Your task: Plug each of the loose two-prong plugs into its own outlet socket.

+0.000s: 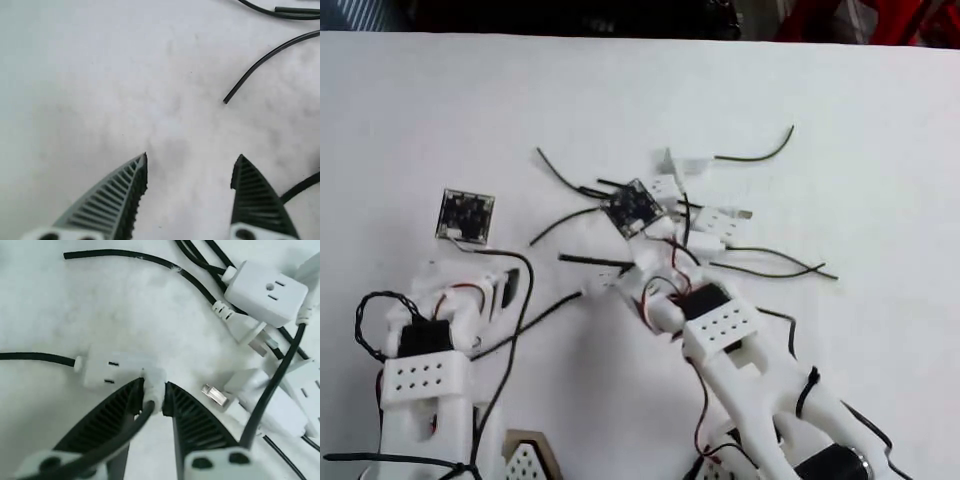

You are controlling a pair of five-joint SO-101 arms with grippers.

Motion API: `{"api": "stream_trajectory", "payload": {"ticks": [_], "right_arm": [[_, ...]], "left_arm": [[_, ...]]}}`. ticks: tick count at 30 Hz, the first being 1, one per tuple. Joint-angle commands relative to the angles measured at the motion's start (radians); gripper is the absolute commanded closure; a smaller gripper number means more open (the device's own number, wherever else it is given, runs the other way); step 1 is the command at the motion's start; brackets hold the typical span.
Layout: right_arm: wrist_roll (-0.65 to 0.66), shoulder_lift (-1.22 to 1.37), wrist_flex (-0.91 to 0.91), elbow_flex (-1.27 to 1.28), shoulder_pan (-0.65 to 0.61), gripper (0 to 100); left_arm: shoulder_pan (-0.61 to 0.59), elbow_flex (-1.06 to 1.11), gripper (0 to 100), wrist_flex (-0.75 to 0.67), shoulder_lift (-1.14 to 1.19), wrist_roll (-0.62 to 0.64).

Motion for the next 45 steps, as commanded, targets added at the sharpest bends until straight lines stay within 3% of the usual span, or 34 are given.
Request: {"api": "stream_trajectory", "payload": {"ticks": [1,17,22,40,45], "right_arm": [[-0.034,-0.007,0.050,-0.080,0.008,98.1],[-0.150,0.005,0.021,-0.078,-0.038,98.1],[-0.144,0.005,-0.061,-0.035,-0.036,98.1],[-0.143,0.114,-0.053,-0.049,-0.036,98.1],[-0.084,0.110,-0.051,-0.055,-0.027,98.1]], "left_arm": [[-0.008,-0.005,73,-0.020,-0.027,0.003],[-0.008,-0.005,73,-0.021,-0.027,0.002],[-0.008,-0.003,73,-0.021,-0.027,0.002],[-0.008,-0.003,73,-0.021,-0.027,0.002],[-0.008,-0.003,73,-0.021,-0.027,0.002]]}}
